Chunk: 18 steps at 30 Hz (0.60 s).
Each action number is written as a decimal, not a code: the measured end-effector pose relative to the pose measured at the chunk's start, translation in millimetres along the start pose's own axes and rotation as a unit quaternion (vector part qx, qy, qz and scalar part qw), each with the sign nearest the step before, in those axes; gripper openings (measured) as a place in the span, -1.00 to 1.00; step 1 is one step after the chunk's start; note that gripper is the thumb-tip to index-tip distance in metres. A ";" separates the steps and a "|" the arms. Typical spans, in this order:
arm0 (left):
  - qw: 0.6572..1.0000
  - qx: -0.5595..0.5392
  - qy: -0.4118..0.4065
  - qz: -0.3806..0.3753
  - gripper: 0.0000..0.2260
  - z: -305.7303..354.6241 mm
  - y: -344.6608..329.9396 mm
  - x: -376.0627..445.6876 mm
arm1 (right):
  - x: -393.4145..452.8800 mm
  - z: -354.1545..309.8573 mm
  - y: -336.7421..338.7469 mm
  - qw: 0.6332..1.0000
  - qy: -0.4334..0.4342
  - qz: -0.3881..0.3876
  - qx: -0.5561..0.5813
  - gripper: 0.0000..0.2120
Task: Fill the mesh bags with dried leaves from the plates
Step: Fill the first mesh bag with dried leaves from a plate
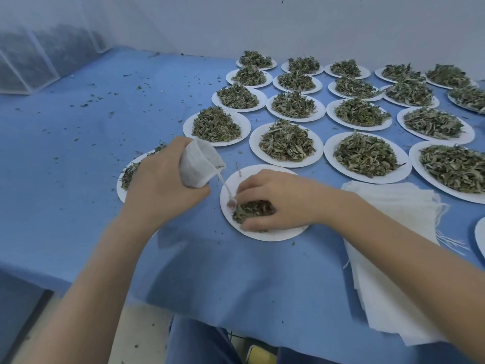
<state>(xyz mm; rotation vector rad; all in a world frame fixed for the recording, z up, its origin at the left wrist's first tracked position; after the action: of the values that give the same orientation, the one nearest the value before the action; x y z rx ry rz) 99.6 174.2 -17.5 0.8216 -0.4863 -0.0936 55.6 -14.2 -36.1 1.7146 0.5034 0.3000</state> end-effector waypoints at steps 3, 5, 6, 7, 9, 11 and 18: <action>1.000 -0.005 0.004 0.006 -0.59 -0.9 4.8 -1.5 | -1.6 3.8 0.0 1.000 0.001 0.006 -0.002 -0.61; 1.000 -0.011 0.009 0.005 -0.62 -1.9 6.6 -2.8 | -5.7 10.5 3.8 1.000 -0.001 0.017 -0.003 -0.67; 1.000 -0.010 0.007 0.002 -0.63 -2.0 6.7 -3.2 | -7.9 12.9 6.0 1.000 -0.002 0.023 0.000 -0.68; 1.000 -0.007 0.003 -0.002 -0.62 -1.7 6.0 -3.4 | -9.8 14.5 8.2 0.999 -0.005 0.032 0.006 -0.68; 1.000 0.002 -0.002 -0.014 -0.62 -1.1 2.2 -3.8 | -13.2 16.7 11.6 0.998 -0.030 0.052 0.014 -0.59; 1.000 0.016 -0.008 -0.025 -0.61 0.5 -3.1 -3.6 | -15.4 17.8 11.5 0.996 -0.080 0.045 -0.007 -0.47; 0.997 0.022 -0.016 -0.073 -0.56 7.6 -11.0 -5.2 | -3.3 1.2 3.4 0.995 -0.097 0.012 0.007 -0.68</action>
<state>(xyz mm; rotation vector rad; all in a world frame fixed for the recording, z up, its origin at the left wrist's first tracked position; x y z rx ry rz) 92.7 162.9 -23.0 0.9001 -0.4588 -0.2313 53.8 -17.3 -32.8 1.7424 0.3426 0.1446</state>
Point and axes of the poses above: each hand's wrist, its own x-axis towards the middle knuckle, its own y-axis out of the back of the hand, z = x × y, the point moved 3 cm from there along x, towards the middle knuckle, and after that the axes turned 1 degree about -x, right-handed, at the moved point
